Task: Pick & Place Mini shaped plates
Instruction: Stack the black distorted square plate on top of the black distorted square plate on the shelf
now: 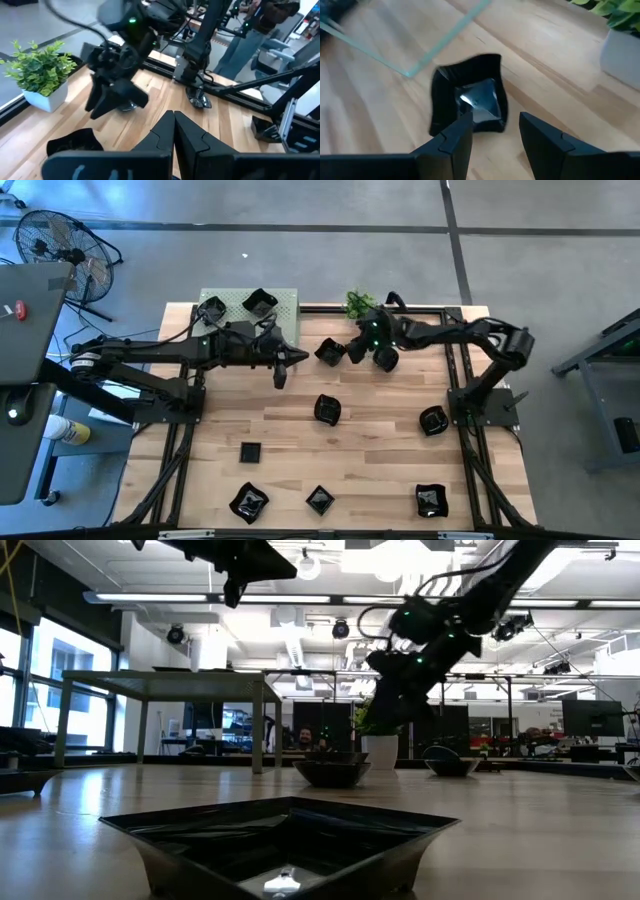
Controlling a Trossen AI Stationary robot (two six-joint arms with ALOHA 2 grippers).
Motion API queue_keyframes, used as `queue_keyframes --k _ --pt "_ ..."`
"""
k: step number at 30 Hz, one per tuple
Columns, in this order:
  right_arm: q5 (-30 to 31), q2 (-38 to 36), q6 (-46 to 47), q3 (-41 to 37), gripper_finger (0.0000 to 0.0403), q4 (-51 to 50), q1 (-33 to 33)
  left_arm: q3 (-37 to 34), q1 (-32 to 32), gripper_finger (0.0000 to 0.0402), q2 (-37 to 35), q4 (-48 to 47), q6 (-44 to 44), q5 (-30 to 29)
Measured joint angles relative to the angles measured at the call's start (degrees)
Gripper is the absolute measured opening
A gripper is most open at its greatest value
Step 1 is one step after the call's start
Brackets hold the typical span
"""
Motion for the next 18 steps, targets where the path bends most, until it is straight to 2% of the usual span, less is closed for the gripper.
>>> queue_keyframes --k 4,11,18 --pt "-0.55 3.15 -3.76 4.98 0.0157 -7.49 -0.6 0.0 0.0 0.0 0.0 0.23 -0.82 -1.34" --pt "-0.66 5.24 -5.0 7.33 0.0159 -10.17 -1.17 0.0 0.0 0.0 0.02 2.71 -2.05 -2.15" --pt "0.54 5.7 -3.45 7.33 0.0216 -9.28 -1.32 0.0 0.0 0.0 0.02 2.56 -2.07 -1.99"
